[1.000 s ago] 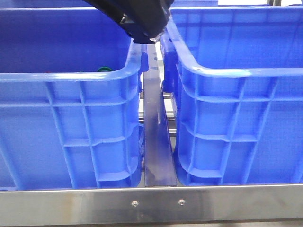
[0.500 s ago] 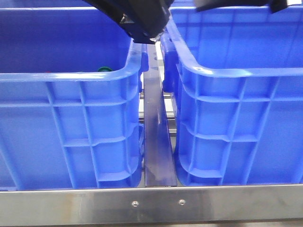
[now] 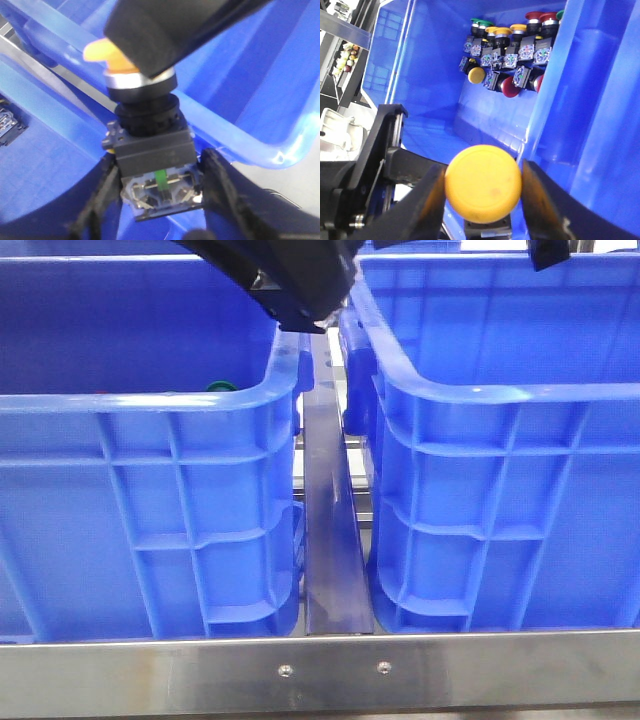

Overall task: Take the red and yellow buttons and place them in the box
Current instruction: 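Pass the yellow button from the left gripper to the right gripper, then carry the yellow button with the right gripper into the empty bin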

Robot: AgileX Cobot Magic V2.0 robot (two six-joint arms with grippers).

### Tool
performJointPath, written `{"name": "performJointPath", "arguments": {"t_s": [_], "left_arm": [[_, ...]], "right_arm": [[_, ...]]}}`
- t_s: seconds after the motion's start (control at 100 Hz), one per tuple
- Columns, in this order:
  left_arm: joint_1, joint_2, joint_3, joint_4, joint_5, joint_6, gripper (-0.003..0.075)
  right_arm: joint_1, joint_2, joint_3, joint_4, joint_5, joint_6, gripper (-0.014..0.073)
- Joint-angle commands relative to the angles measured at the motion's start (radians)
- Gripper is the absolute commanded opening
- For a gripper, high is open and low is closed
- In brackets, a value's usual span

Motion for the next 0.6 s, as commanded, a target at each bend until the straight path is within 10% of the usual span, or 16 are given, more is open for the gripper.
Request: {"name": "performJointPath", "arguments": {"t_s": [0.0, 0.21, 0.59], "left_arm": [[-0.008, -0.037, -0.027, -0.014, -0.072, 0.005, 0.0206], [-0.008, -0.037, -0.027, -0.014, -0.080, 0.008, 0.0506], [-0.008, -0.037, -0.027, -0.034, -0.078, 0.008, 0.0522]], "right_arm": [[0.002, -0.027, -0.035, 0.081, 0.024, -0.002, 0.0246], [0.002, -0.027, -0.035, 0.085, 0.017, -0.003, 0.0245], [-0.193, -0.171, -0.025, 0.063, -0.160, -0.207, 0.0245]]}}
